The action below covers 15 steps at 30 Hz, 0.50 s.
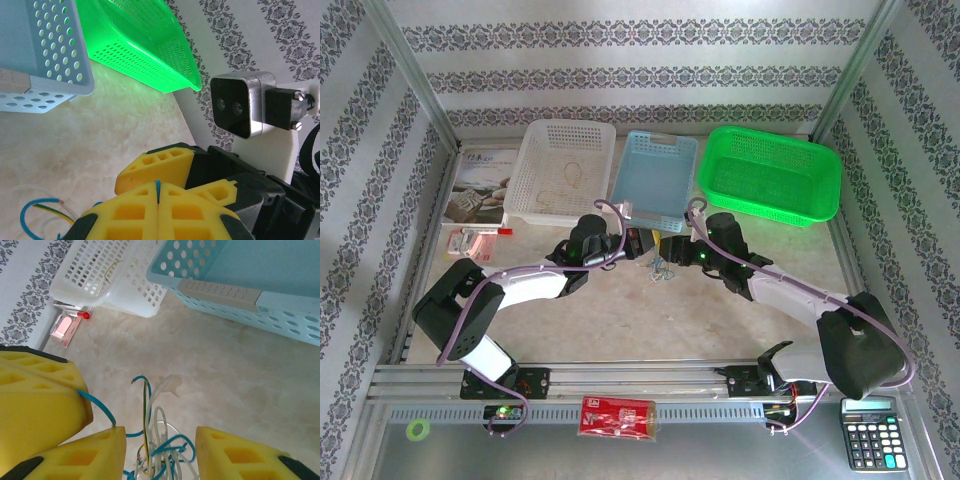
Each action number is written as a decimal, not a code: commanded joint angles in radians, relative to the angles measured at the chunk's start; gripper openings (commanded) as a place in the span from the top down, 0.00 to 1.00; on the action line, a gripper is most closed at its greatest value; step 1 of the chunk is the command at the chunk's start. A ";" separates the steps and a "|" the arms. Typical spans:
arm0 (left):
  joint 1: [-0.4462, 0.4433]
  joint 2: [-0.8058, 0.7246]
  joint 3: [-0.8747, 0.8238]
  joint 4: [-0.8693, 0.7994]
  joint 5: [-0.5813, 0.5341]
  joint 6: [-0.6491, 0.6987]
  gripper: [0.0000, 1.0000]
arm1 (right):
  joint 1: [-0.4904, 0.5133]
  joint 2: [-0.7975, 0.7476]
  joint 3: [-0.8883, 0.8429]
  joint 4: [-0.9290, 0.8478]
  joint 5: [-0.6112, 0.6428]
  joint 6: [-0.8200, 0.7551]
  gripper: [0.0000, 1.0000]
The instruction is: Untangle the cables
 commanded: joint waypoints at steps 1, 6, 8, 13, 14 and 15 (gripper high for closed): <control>-0.015 0.005 -0.002 0.081 0.037 -0.013 1.00 | -0.005 0.011 0.038 0.061 -0.013 0.008 0.59; -0.015 0.004 -0.008 0.088 0.030 -0.019 1.00 | -0.033 -0.021 0.004 0.061 -0.013 0.015 0.59; -0.015 0.003 -0.010 0.087 0.026 -0.015 1.00 | -0.053 -0.041 -0.019 0.060 -0.020 0.021 0.59; -0.015 0.002 -0.010 0.083 0.014 -0.009 1.00 | -0.059 -0.069 -0.060 0.063 -0.050 0.030 0.57; -0.015 0.002 -0.009 0.084 0.010 -0.008 1.00 | -0.056 -0.073 -0.069 0.070 -0.059 0.033 0.55; -0.015 0.003 -0.006 0.082 0.009 -0.009 1.00 | -0.048 -0.079 -0.080 0.078 -0.066 0.031 0.51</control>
